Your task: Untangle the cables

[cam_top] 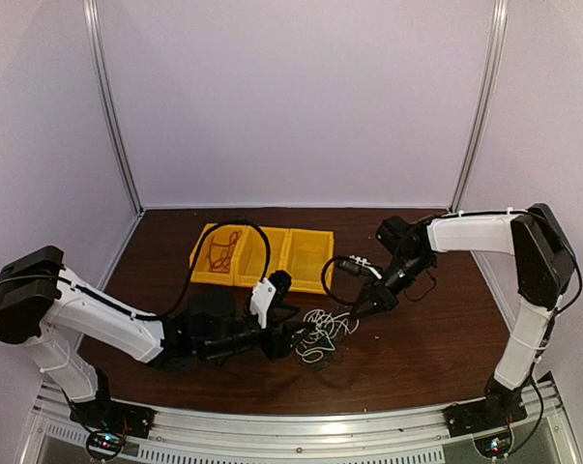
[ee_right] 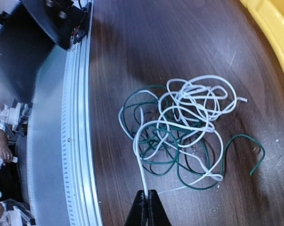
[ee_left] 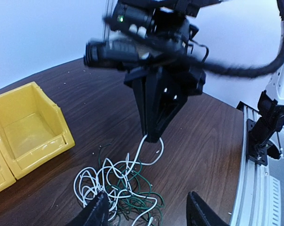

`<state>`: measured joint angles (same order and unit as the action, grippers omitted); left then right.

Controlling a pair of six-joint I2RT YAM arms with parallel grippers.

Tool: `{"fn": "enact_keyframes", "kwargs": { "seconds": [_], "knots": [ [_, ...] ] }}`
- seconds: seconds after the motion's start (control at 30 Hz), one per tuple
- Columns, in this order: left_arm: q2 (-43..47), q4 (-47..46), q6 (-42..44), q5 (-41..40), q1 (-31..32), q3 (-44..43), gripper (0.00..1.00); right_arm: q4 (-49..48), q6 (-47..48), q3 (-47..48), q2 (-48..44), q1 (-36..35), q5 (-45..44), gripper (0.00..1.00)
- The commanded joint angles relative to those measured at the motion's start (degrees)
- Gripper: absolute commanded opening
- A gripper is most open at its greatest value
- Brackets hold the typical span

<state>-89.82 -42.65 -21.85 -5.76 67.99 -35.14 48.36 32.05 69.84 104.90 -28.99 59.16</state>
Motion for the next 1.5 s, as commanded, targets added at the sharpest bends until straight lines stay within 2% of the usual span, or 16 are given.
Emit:
{"fn": "enact_keyframes", "kwargs": {
  "seconds": [0.0,0.17,0.3,0.37,0.47,0.53,0.57,0.63,0.73,0.87,1.27,1.47],
  "knots": [
    [-7.8,-16.2,6.5,-7.2,1.5,-2.7,0.57,0.0,0.2,2.3,-9.6,-2.7,-3.7,0.0],
    [-18.3,-36.5,11.7,-8.3,2.1,-4.2,0.59,3.0,0.2,3.3,-13.8,-5.6,-3.3,0.0],
    [-26.7,-43.7,15.5,-3.4,2.2,-10.9,0.6,3.9,0.2,3.5,-15.5,-6.7,-3.8,0.0],
    [-30.5,-43.4,15.6,-1.4,2.2,-15.6,0.6,5.2,0.8,4.6,-15.5,-6.9,-3.4,0.0],
    [-35.5,-40.5,14.5,0.9,2.2,-22.7,0.52,8.4,2.2,7.9,-15.6,-7.0,-1.8,0.0],
    [-38.0,-39.9,13.5,2.6,2.2,-24.8,0.4,11.3,3.3,11.8,-16.2,-6.9,-1.4,0.0],
    [-38.9,-39.7,12.9,3.3,2.2,-25.4,0.29,12.2,3.6,14.8,-16.7,-7.0,-1.6,0.0],
    [-40.4,-40.0,11.9,4.4,2.1,-25.8,0.15,13.0,3.4,18.9,-18.1,-6.8,-1.9,0.0],
    [-42.1,-39.9,10.3,5.7,2.1,-25.8,0.06,13.5,2.8,24.8,-19.6,-6.6,-2.7,0.0],
    [-43.5,-38.9,8.8,8.4,2.1,-25.2,0.0,15.5,3.6,33.0,-20.1,-3.6,-0.7,0.0],
    [-45.8,-35.0,7.9,6.7,2.1,-23.0,0.0,17.2,3.1,53.6,-20.9,10.3,11.0,0.0],
    [-45.5,-33.0,7.9,4.2,1.3,-23.0,0.0,17.8,3.0,55.9,-21.9,14.7,15.3,0.0]
  ]
}}
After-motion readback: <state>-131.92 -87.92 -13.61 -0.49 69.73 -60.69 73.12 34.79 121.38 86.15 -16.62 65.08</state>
